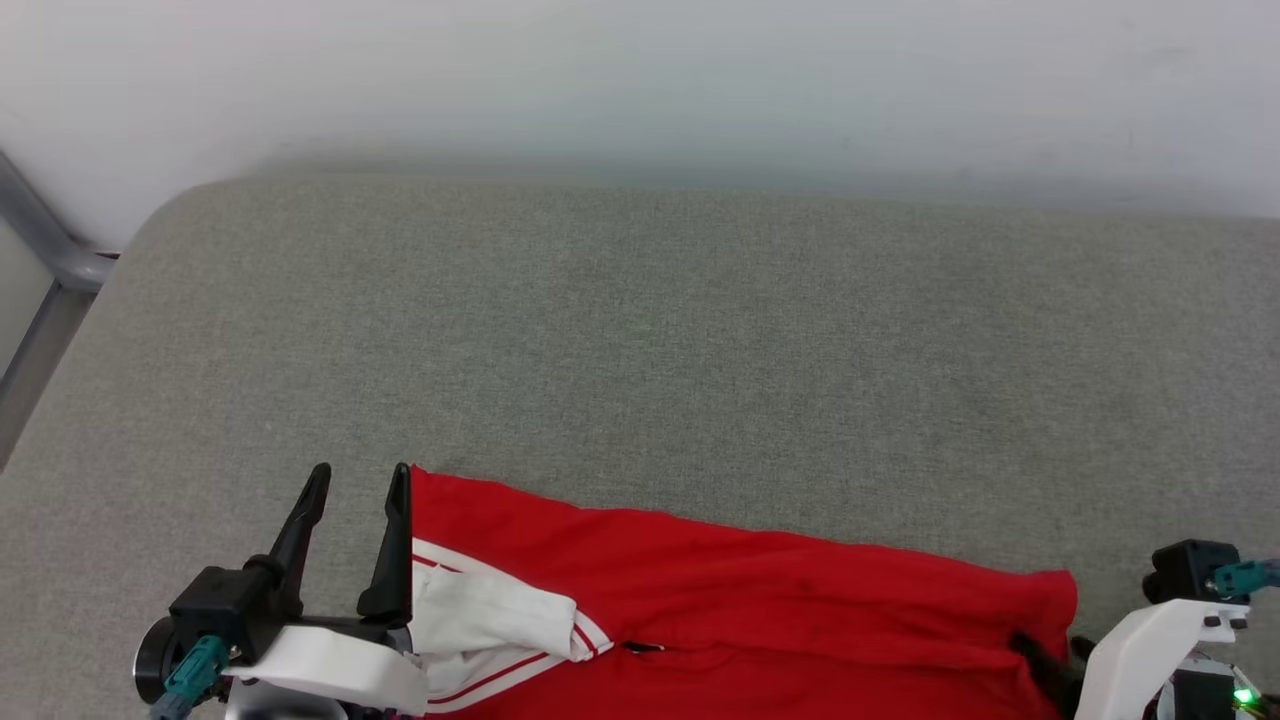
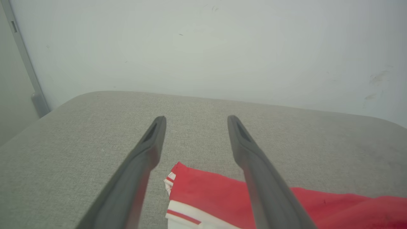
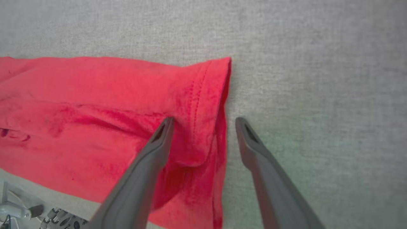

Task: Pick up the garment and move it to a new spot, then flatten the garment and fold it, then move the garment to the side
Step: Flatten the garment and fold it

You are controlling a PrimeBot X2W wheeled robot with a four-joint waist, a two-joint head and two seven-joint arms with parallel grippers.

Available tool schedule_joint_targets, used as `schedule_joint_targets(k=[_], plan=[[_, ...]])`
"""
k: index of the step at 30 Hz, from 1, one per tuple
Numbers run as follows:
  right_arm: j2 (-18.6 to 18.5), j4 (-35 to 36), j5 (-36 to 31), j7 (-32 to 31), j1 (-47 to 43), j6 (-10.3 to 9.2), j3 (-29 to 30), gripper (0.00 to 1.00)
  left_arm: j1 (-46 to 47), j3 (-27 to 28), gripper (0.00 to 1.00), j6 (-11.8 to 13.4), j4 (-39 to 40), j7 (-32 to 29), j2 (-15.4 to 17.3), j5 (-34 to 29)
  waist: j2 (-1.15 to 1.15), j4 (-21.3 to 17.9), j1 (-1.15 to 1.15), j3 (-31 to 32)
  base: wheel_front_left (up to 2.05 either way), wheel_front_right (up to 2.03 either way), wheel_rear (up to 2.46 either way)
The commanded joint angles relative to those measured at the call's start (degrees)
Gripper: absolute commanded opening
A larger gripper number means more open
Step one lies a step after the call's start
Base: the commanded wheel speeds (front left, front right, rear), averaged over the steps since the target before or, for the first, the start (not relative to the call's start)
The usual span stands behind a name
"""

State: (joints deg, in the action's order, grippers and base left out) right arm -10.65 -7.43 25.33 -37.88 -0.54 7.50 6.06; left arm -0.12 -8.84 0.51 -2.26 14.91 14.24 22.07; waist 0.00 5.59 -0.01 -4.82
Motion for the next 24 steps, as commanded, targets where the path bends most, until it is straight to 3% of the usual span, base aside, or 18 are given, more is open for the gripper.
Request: schedule_joint_targets(k=[1,9,10,11,12,24], plan=[[0.14,-0.63,0.32,-0.09,0.74,-0.02,-0.09,1.0,0.78,0.19,1.0,-0.21,0.0,0.36,-0.33,-0.49,0.0,0.5,0.01,-0.7,0.0,0.0,0.0],[1.4,-7.47,1.99,-6.46,0.03,0.0,-4.32,1.0,1.96,2.42,1.0,-2.59,-1.45,0.36,-2.9,-2.84,0.0,1.15,0.01,-2.21,0.0,0.0,0.0],[1.69,-7.63,2.45,-6.86,0.12,0.0,-4.45,0.44,2.03,2.65,1.0,-2.85,-1.55,0.36,-3.18,-3.11,0.0,1.14,0.01,-2.24,0.0,0.0,0.0],[1.93,-7.59,2.77,-6.97,0.39,0.02,-4.49,0.11,2.06,2.86,1.0,-3.0,-1.72,0.35,-3.38,-3.47,0.0,1.09,0.01,-2.17,0.0,0.0,0.0],[1.91,-7.54,2.85,-7.19,0.73,0.06,-4.52,0.0,1.95,3.1,1.0,-3.23,-1.94,0.35,-3.53,-3.66,0.0,1.0,0.01,-2.03,0.0,0.0,0.0],[-2.38,-4.62,4.26,-5.51,5.51,-0.02,-2.96,0.0,0.4,4.74,1.0,-4.69,-3.79,0.31,-4.29,-6.56,0.0,-1.03,0.01,1.5,0.0,0.0,0.0]])
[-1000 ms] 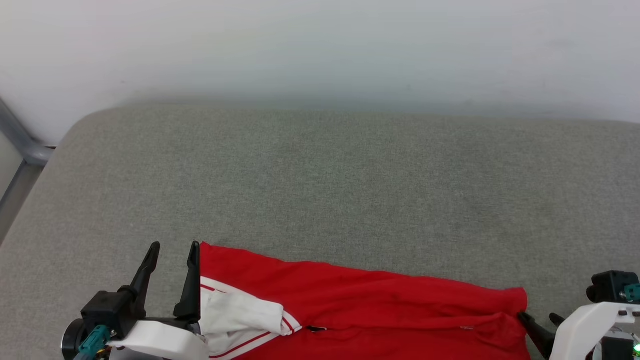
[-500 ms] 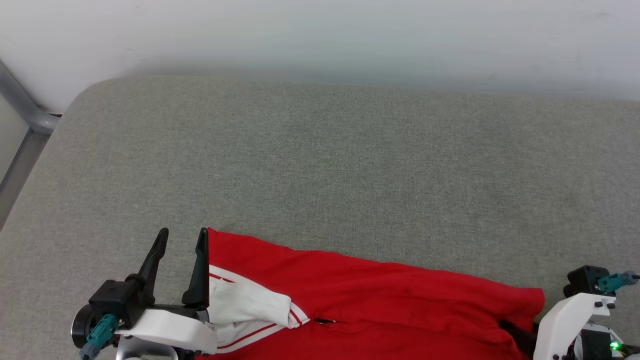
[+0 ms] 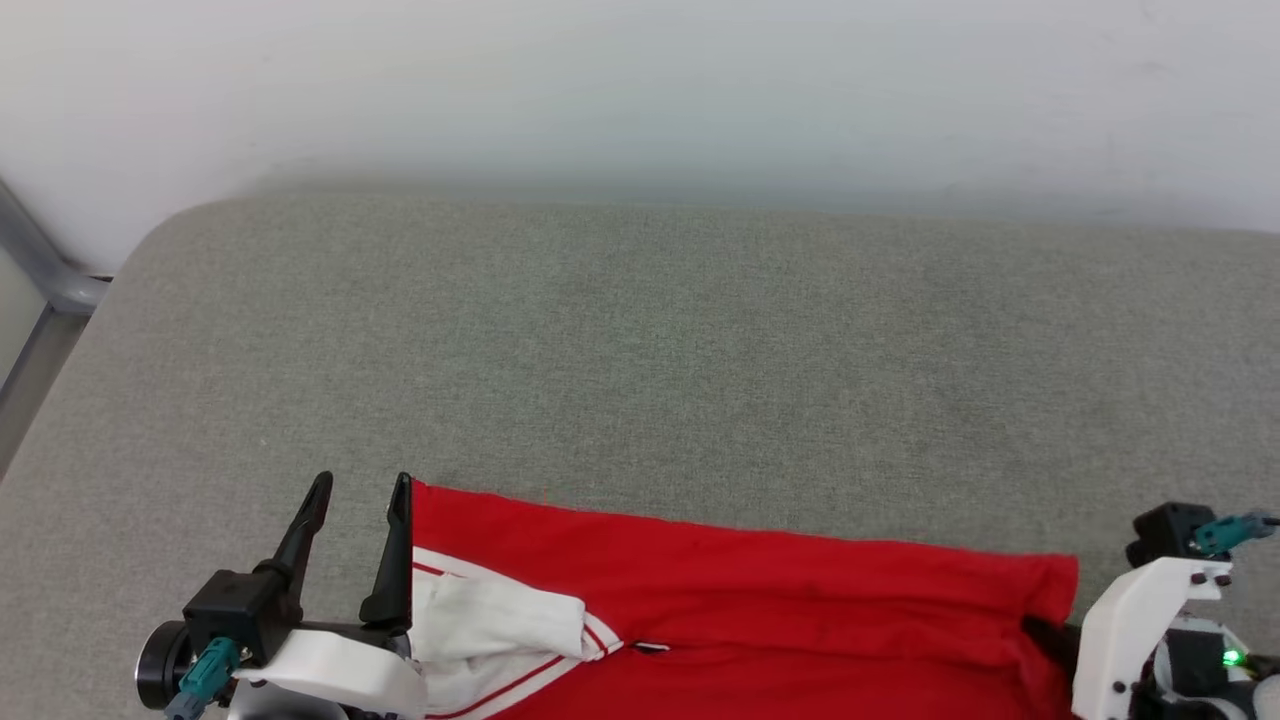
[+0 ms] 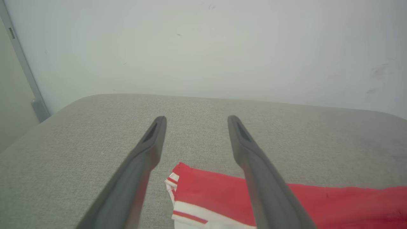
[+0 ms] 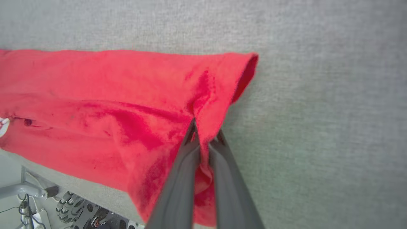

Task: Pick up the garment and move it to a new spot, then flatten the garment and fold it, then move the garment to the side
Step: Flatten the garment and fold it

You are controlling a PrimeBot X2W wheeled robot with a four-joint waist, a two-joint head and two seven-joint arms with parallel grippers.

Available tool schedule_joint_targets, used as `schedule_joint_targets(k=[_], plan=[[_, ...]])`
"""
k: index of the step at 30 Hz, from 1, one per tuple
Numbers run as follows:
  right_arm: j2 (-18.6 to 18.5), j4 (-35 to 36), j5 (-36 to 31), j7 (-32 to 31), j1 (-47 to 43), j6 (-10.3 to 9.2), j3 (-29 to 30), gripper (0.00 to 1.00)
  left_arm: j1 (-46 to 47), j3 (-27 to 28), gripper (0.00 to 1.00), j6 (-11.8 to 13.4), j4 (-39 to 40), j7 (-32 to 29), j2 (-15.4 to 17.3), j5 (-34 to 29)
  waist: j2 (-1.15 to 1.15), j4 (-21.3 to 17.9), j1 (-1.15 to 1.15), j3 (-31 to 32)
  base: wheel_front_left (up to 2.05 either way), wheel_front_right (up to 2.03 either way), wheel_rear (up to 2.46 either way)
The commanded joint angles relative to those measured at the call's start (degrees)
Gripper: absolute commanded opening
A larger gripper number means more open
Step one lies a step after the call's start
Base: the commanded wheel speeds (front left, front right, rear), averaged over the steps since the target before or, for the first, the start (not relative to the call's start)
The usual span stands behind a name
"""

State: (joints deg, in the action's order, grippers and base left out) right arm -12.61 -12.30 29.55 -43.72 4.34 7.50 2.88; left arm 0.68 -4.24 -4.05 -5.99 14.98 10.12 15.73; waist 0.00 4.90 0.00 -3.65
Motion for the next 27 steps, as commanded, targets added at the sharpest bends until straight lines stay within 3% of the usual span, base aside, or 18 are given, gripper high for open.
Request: schedule_joint_targets(k=[1,8,15,20,27], plan=[[-1.01,0.36,0.14,0.46,0.84,-0.02,0.7,0.0,-0.47,0.28,1.0,-0.08,-0.01,0.24,-0.22,-0.46,0.0,-0.59,0.0,0.6,0.0,0.0,0.0],[-3.77,-0.11,-1.53,-0.85,1.59,-0.03,8.05,0.0,-1.46,0.59,1.0,-0.43,-0.04,0.24,-0.53,-1.32,0.0,-2.06,0.0,1.81,0.0,0.0,0.0],[-2.51,2.22,-4.6,-5.95,-1.58,-0.02,18.79,0.0,-2.06,0.46,1.0,-0.65,-0.35,0.24,-0.98,-1.82,0.0,-2.5,0.0,2.54,0.0,0.0,0.0],[2.07,4.64,-2.13,-13.13,-1.84,-0.02,22.72,0.0,-2.33,0.71,1.0,-0.92,-0.68,0.24,-1.12,-1.89,0.0,-2.93,0.0,2.94,0.0,0.0,0.0],[9.24,8.75,9.95,-26.49,0.9,-0.02,26.58,0.0,-1.69,0.34,1.0,-1.2,-1.23,0.24,-1.13,-2.33,0.0,-2.68,0.0,3.28,0.0,0.0,0.0]])
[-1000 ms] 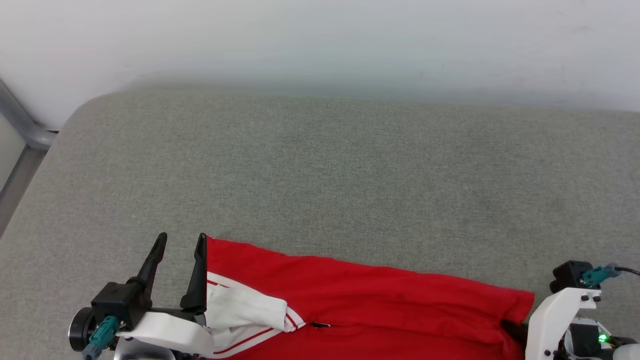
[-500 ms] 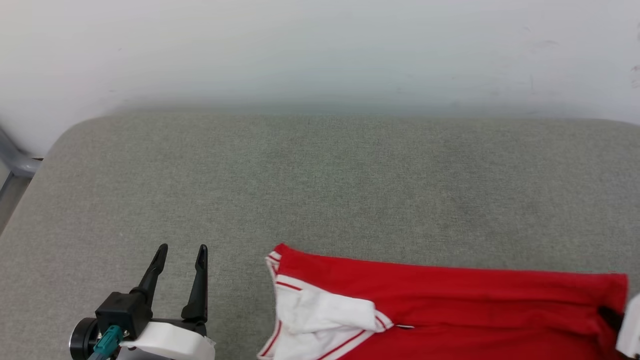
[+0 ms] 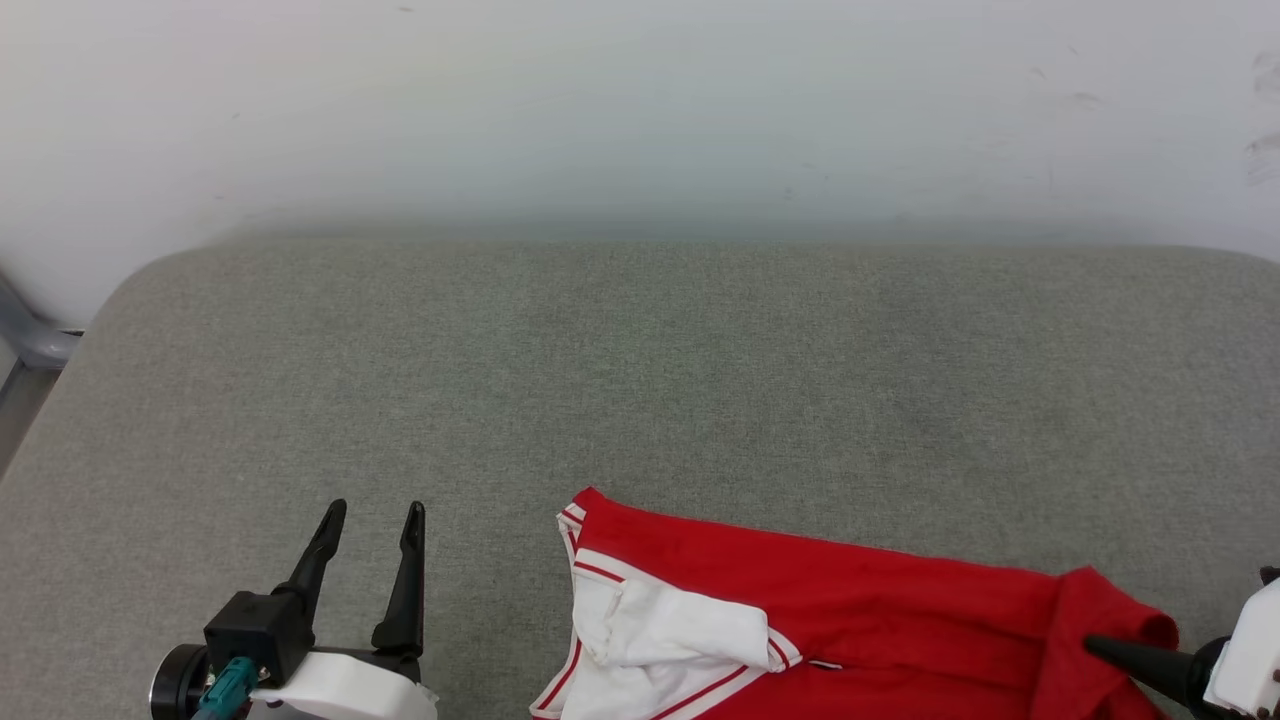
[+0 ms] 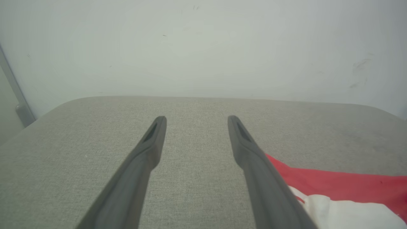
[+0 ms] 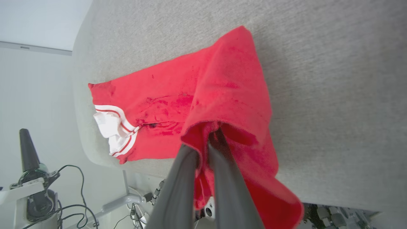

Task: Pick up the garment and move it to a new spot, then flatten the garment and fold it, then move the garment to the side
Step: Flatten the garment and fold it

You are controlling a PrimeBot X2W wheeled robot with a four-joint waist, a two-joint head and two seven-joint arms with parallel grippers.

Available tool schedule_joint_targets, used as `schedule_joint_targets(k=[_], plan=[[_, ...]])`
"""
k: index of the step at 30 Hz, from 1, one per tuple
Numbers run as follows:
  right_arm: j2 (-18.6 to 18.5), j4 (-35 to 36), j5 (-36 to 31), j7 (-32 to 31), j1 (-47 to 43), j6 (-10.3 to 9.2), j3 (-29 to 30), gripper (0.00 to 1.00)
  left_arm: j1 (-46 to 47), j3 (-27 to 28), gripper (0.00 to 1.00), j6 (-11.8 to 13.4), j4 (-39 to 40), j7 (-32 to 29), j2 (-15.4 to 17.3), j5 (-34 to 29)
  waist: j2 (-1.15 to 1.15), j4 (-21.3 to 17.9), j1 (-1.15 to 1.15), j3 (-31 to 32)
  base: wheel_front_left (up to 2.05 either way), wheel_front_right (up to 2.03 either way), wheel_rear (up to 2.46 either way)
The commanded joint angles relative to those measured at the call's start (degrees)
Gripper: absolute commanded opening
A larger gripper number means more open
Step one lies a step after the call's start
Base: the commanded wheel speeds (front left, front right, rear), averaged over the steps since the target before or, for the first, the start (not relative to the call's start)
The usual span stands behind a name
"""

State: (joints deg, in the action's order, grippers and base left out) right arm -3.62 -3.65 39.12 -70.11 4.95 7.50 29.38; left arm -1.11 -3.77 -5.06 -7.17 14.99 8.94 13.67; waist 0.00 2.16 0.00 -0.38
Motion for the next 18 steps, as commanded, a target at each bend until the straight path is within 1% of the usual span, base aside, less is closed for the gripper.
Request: schedule_joint_targets(k=[1,3,4,7,13,18], plan=[[0.6,0.06,2.56,-1.65,0.75,-0.02,0.46,0.0,0.21,-0.22,1.0,-0.28,-0.21,0.23,0.03,-0.3,0.0,0.23,0.0,0.07,0.0,0.0,0.0],[0.77,-1.74,9.1,-3.89,2.23,-0.02,0.57,0.0,0.61,-0.35,1.0,-0.39,-0.47,0.23,0.1,-0.25,0.0,0.62,0.0,0.03,0.0,0.0,0.0],[0.84,-2.98,12.23,-4.48,2.7,-0.02,-0.43,0.0,0.83,-0.42,1.0,-0.42,-0.62,0.23,0.1,-0.24,0.0,0.88,0.0,-0.03,0.0,0.0,0.0],[0.75,-6.31,20.27,-3.76,3.88,-0.01,-3.89,0.0,1.38,-0.56,1.0,-0.64,-0.92,0.23,0.07,-0.17,0.0,1.68,0.0,-0.35,0.0,0.0,0.0],[0.79,-9.06,28.86,1.17,4.79,-0.01,-15.09,0.0,2.95,-1.31,1.0,-0.95,-1.5,0.23,-0.11,-0.1,0.0,4.46,0.0,-1.64,0.0,0.0,0.0],[0.76,-10.7,33.49,6.31,6.07,-0.01,-25.22,0.0,4.3,-1.58,1.0,-1.22,-1.83,0.23,-0.33,-0.1,0.0,6.55,0.0,-2.75,0.0,0.0,0.0]])
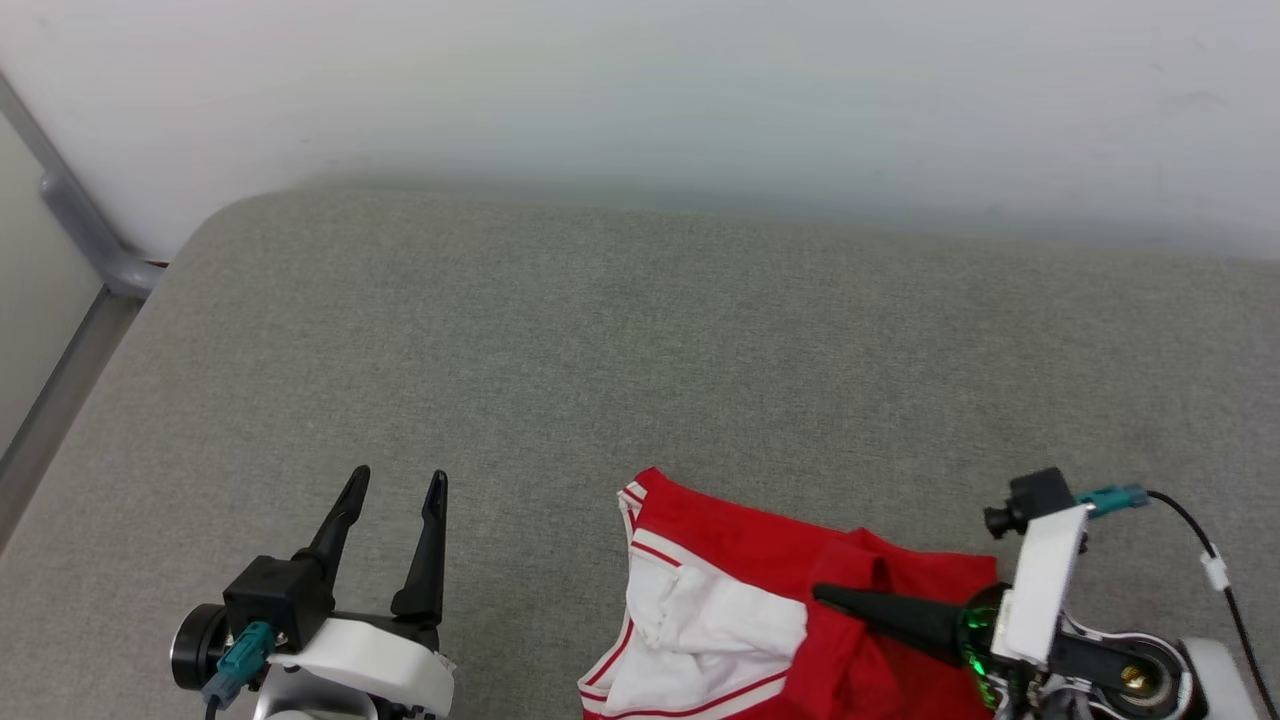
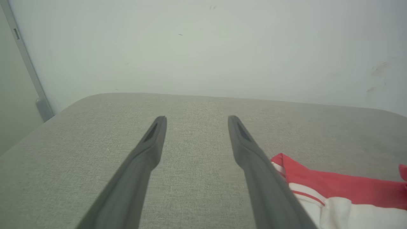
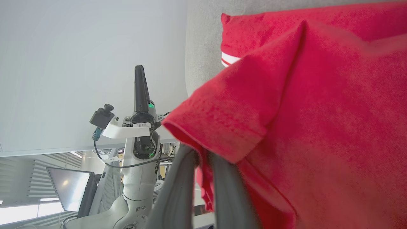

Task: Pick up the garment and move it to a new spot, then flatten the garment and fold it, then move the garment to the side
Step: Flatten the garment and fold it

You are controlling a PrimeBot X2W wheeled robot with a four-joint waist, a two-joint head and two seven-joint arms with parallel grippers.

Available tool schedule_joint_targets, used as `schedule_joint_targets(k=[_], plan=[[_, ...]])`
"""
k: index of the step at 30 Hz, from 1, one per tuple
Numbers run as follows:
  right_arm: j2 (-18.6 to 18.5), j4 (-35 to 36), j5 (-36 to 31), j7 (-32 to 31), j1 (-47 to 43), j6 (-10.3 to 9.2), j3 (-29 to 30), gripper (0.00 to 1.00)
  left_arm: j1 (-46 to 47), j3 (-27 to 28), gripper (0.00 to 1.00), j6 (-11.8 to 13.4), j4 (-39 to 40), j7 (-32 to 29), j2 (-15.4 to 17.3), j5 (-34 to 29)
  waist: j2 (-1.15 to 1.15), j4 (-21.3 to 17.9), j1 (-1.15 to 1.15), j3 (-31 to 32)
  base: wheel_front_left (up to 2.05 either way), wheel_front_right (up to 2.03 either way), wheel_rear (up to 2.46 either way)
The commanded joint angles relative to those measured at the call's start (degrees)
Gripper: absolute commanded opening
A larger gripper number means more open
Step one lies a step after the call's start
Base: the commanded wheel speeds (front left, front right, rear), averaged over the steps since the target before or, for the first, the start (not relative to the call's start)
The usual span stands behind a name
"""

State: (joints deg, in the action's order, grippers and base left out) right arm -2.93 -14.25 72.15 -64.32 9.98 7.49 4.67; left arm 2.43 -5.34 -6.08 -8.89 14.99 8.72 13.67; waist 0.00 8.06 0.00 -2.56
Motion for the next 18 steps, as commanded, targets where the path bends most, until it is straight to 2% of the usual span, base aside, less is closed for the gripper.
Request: schedule_joint_targets(k=[1,6,8,15,16,17,18], plan=[[0.07,-0.35,1.19,1.72,1.47,0.0,-2.6,0.0,0.98,0.03,1.0,-0.22,-0.1,0.23,-0.17,-0.11,0.0,0.91,0.0,-0.78,0.0,0.0,0.0],[0.06,-2.11,4.88,8.44,4.01,0.0,-11.85,0.0,2.01,-0.1,1.0,-0.33,-0.28,0.23,-0.7,-0.2,0.0,2.13,0.0,-1.76,0.0,0.0,0.0],[0.06,-2.57,5.02,9.8,4.39,0.0,-13.2,0.0,2.16,-0.2,1.0,-0.37,-0.35,0.23,-0.84,-0.24,0.0,2.4,0.0,-1.93,0.0,0.0,0.0],[0.06,-8.04,-0.72,17.64,6.88,0.0,-18.73,0.02,2.99,-0.16,1.0,-0.77,-0.49,0.23,-1.29,-0.28,0.0,3.04,0.0,-3.13,0.0,0.0,0.0],[0.07,-8.57,-1.23,18.37,7.06,0.0,-19.35,0.09,3.08,-0.1,1.0,-0.83,-0.52,0.23,-1.34,-0.31,0.0,3.03,0.0,-3.23,0.0,0.0,0.0],[0.06,-9.13,-1.39,19.27,7.17,0.0,-19.67,0.26,3.15,-0.02,1.0,-0.88,-0.58,0.23,-1.37,-0.31,0.0,2.99,0.0,-3.3,0.0,0.0,0.0],[0.04,-9.38,-1.45,19.84,7.4,0.0,-20.19,0.93,3.21,0.07,1.0,-0.85,-0.64,0.23,-1.4,-0.35,0.0,2.92,0.0,-3.35,0.0,0.0,0.0]])
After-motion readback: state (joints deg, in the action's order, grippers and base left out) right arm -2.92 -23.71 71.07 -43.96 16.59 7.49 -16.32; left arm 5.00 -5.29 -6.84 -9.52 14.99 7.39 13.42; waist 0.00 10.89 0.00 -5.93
